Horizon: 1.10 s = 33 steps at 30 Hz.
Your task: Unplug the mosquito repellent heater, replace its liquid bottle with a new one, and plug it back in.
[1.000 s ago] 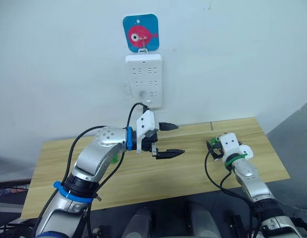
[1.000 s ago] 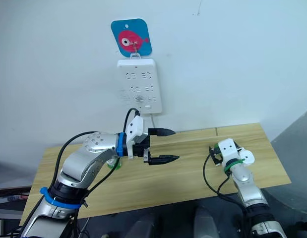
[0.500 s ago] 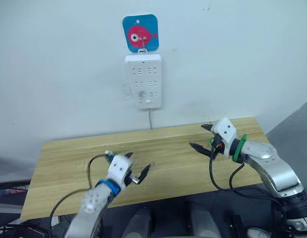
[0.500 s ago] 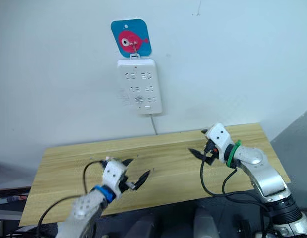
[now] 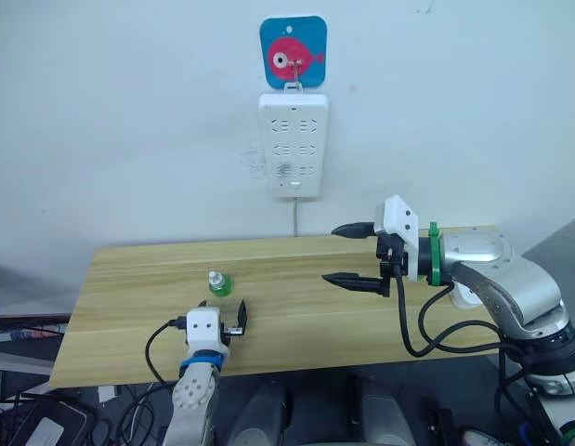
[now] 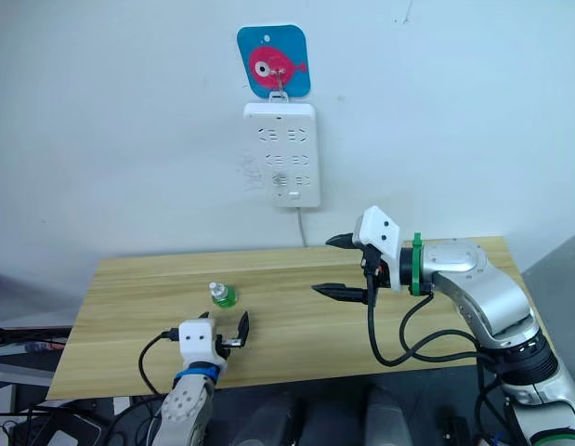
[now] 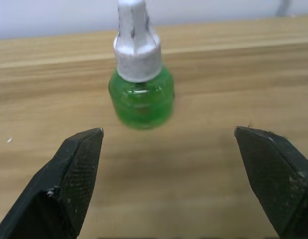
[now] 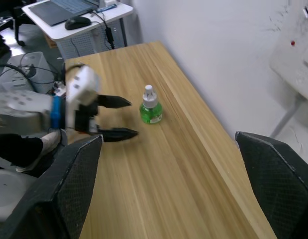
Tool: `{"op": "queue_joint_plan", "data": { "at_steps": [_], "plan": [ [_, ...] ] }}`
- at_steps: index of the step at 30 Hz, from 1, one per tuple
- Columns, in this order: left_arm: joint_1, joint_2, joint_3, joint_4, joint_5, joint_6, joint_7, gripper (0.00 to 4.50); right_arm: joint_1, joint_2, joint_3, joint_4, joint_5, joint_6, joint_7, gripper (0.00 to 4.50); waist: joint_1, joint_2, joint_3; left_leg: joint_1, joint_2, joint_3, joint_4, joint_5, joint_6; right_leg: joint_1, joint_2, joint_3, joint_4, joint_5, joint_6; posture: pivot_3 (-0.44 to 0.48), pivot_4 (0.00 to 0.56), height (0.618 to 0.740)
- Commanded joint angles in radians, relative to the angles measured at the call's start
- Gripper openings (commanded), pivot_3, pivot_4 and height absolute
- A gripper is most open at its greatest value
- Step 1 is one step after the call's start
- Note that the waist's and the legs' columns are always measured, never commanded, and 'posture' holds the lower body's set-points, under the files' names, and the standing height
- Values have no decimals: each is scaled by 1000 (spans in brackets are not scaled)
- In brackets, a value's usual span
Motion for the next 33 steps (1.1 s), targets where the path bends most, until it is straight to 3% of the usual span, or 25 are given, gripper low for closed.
{"op": "queue_joint_plan", "data": {
  "at_steps": [1, 8, 16, 19, 24, 30, 33],
  "plan": [
    [-79, 5, 28, 143, -4, -90, 13, 4500, -24, -8, -31, -34, 31, 23, 6, 4474, 0, 0, 0, 0, 0, 0, 0, 0, 0, 0, 0, 0, 0, 0, 0, 103, 277, 740],
    [-225, 19, 60, 372, -11, -186, 26, 4500, -40, -33, -38, -44, 31, 42, 9, 4474, -4, -1, 1, -1, 0, 0, 0, 0, 0, -2, -1, 1, 0, 0, 0, 74, 272, 740],
    [-269, 25, 71, 481, -22, -248, 12, 4500, -130, -11, -55, -51, 90, 83, 13, 4474, -17, -1, 1, -1, 0, 0, 0, 0, 0, -2, -1, 1, 0, 0, 0, 56, 278, 740],
    [-269, 26, 70, 493, -21, -260, 18, 3924, -157, 10, -60, -52, 113, 110, -3, 4500, -24, -1, 1, -1, 0, 0, 0, 0, 0, -2, -1, 1, 0, 0, 0, 57, 278, 740],
    [-265, 30, 72, 497, -23, -272, 20, 2346, -177, 33, -58, -46, 121, 123, -21, 4500, -28, -1, 1, -1, 0, 0, 0, 0, 0, -2, -1, 1, 0, 0, 0, 70, 281, 740],
    [-245, 59, 34, 436, 15, -266, -5, 2220, -144, 33, -50, -39, 88, 87, -27, 4500, -30, -1, 1, -1, 0, 0, -1, 0, 0, -2, -1, 1, 0, 0, 0, 93, 280, 740],
    [-245, 98, -62, 280, 34, -203, -161, 2220, -83, 7, -71, -45, 79, 54, -21, 4500, -26, -2, 3, -1, 0, 0, -1, 0, 0, -3, -1, 1, 0, 0, 0, 99, 275, 740]
  ]
}}
